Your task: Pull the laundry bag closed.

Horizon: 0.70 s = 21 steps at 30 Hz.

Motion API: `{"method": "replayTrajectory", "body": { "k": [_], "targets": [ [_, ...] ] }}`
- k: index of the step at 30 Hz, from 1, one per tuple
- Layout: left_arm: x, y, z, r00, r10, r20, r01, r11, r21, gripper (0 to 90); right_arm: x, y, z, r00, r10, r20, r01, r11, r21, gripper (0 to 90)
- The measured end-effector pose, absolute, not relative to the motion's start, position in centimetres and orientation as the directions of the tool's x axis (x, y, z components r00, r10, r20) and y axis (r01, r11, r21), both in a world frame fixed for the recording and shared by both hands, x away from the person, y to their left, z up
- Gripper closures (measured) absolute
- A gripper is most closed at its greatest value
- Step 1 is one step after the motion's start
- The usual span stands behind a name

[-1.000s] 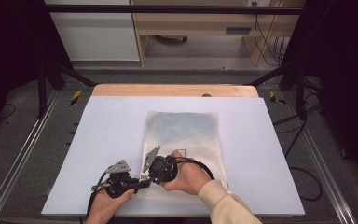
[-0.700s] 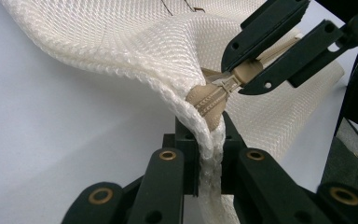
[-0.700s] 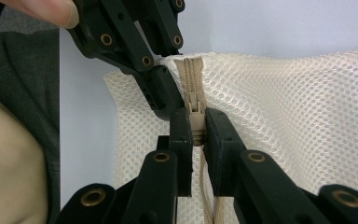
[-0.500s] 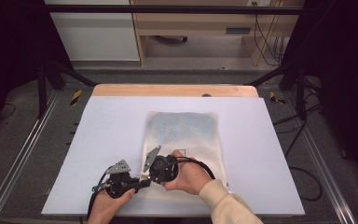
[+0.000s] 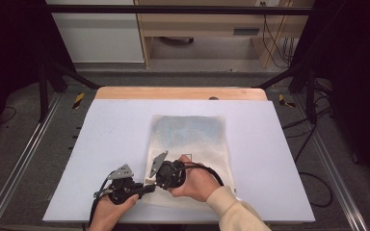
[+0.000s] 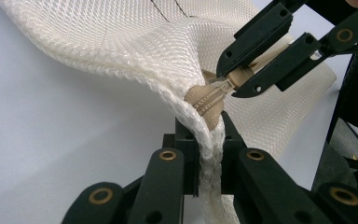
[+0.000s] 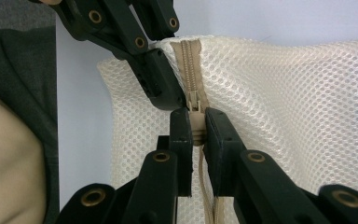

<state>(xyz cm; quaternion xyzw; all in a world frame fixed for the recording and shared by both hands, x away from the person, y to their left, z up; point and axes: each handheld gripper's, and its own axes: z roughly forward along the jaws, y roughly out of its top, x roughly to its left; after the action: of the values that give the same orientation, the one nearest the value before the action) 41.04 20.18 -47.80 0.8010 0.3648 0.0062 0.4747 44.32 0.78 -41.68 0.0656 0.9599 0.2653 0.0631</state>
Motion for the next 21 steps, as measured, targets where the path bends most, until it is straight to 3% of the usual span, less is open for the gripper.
{"method": "replayTrajectory", "body": {
  "k": [21],
  "targets": [
    [40.9,20.0,-47.8,0.739,0.582,-0.338,0.575,-0.285,0.767,83.3,44.4,-0.7,-42.3,-0.98,0.181,-0.08,0.115,0.849,0.516,82.2]
  ]
}}
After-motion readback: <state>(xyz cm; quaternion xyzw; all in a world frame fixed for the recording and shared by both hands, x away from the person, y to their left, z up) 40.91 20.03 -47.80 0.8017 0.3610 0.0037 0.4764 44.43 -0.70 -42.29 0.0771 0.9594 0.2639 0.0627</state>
